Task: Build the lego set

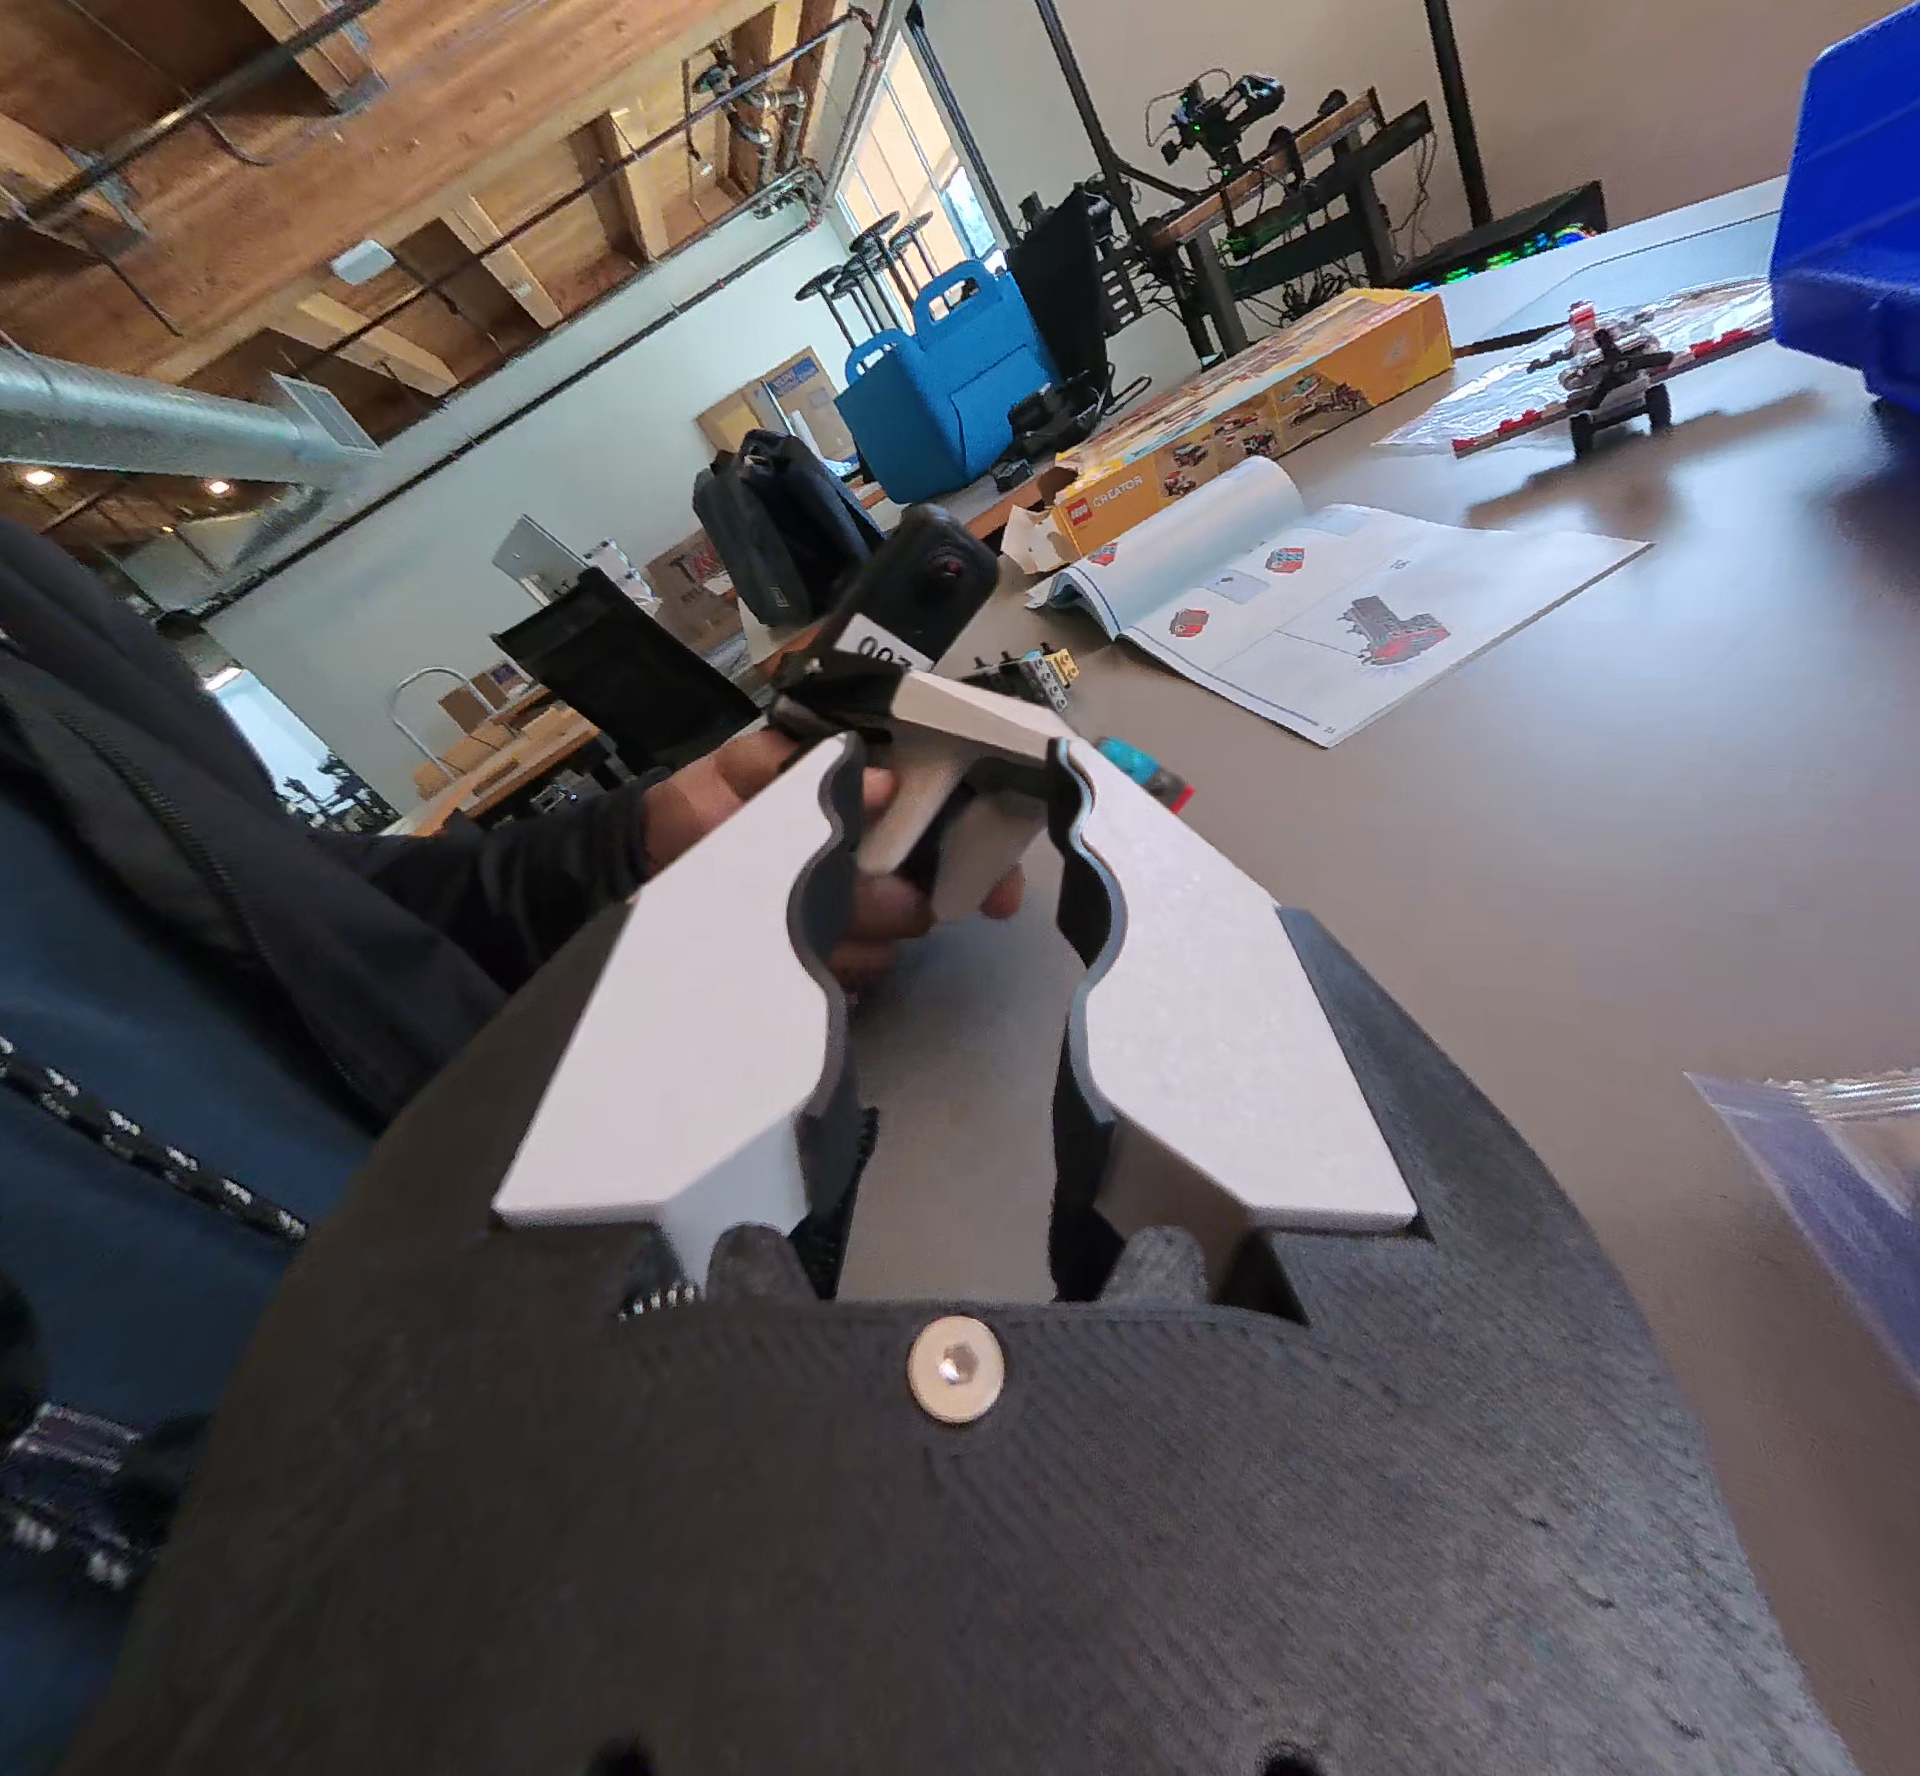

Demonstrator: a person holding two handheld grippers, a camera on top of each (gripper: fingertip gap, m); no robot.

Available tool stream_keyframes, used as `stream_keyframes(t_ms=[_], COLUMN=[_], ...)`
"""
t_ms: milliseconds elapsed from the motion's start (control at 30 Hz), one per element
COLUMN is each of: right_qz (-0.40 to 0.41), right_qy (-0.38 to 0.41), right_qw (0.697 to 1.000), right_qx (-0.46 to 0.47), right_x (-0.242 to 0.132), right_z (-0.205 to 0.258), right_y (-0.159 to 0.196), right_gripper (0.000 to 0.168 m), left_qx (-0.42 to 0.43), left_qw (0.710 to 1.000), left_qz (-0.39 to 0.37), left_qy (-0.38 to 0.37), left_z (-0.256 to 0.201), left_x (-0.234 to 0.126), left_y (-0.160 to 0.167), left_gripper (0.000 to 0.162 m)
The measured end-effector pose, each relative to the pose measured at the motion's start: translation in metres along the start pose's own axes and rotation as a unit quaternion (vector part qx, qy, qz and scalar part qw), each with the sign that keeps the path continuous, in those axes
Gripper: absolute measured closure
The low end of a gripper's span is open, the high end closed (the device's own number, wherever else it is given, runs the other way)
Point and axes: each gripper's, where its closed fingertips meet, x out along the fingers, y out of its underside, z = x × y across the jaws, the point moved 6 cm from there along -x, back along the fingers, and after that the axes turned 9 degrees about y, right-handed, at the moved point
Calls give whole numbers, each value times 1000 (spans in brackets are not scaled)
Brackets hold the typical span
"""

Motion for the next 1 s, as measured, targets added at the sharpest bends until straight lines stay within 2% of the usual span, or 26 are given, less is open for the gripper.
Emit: stream_keyframes(t_ms=[200, 367, 467, 600, 667, 767, 900, 1000], right_qz=[4, 16, 41, 116, 160, 244, 362, 439], right_qy=[-14, 12, 12, 53, 87, 119, 139, 176], right_qw=[1000, 999, 996, 972, 952, 921, 869, 811], right_qx=[4, -29, -75, -198, -246, -278, -309, -344], right_x=[-2, -6, -13, -12, 3, 53, 136, 182], right_z=[1, -8, -12, -34, -56, -106, -186, -246], right_y=[0, -6, -32, -101, -137, -170, -175, -164], right_gripper=[136, 138, 138, 138, 138, 138, 137, 137], left_qx=[-12, -3, 8, 28, 31, 22, 28, 33], left_qw=[1000, 999, 1000, 999, 999, 999, 998, 998], left_qz=[-8, -24, -17, -4, -4, -14, -20, -25], left_qy=[7, 23, 22, 19, 23, 40, 53, 52], left_z=[6, 8, 7, 6, 6, 5, 0, -4], left_x=[13, 11, 3, -12, -20, -29, -42, -58], left_y=[-11, -30, -39, -45, -45, -46, -45, -43], left_gripper=[150, 150, 151, 151, 150, 150, 150, 150])
